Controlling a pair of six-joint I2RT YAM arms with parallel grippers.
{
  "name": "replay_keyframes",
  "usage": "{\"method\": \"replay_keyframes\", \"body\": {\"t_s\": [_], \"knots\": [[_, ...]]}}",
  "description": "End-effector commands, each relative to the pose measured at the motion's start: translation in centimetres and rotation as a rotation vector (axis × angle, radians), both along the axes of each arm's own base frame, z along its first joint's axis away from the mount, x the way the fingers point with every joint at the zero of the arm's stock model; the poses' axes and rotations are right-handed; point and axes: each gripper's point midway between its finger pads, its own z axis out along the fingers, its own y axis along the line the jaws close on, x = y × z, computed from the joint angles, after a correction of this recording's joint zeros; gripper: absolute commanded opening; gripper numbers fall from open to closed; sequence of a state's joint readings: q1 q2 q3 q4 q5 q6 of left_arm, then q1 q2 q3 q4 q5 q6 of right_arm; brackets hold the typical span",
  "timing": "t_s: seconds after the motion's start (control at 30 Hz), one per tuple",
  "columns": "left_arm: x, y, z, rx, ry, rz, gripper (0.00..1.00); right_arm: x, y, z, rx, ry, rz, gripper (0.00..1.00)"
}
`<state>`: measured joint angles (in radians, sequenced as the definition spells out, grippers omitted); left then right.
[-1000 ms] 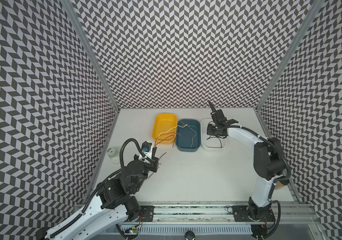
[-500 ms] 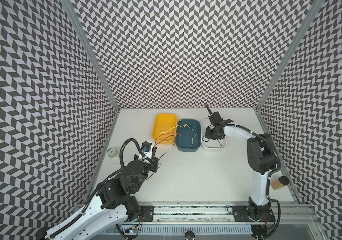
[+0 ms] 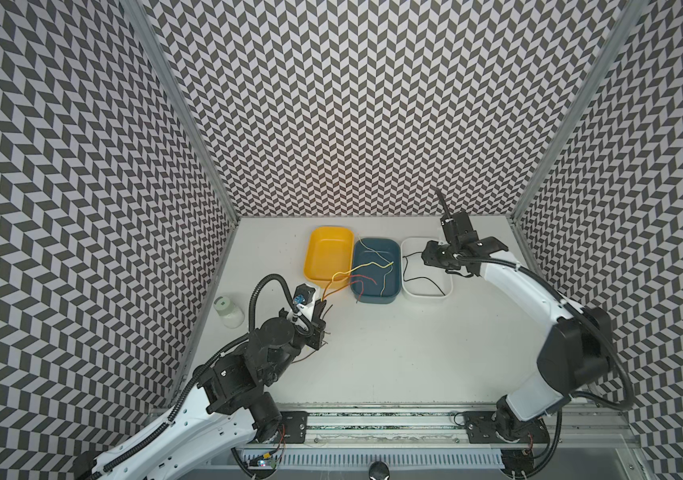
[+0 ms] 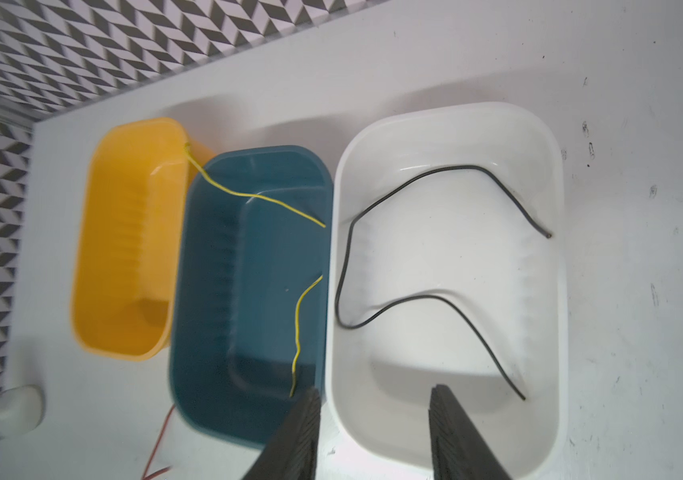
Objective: Untangle the cables
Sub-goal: 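Raise the open right gripper from the white tray toward the left gripper, then close the right gripper on the red wire below the left gripper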
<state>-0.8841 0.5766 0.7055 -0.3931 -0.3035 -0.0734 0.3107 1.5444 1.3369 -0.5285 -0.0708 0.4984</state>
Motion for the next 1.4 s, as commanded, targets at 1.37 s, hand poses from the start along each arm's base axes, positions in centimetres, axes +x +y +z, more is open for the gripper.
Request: {"method": "replay_keyframes", "body": {"t_s": [1.37], "knots": [[-2.7,-12.0,-1.3,-0.124,0.319,-0.551,0.00,-20.5,14.8,10.6,0.585,-0.414,0.428,0.52]]}}
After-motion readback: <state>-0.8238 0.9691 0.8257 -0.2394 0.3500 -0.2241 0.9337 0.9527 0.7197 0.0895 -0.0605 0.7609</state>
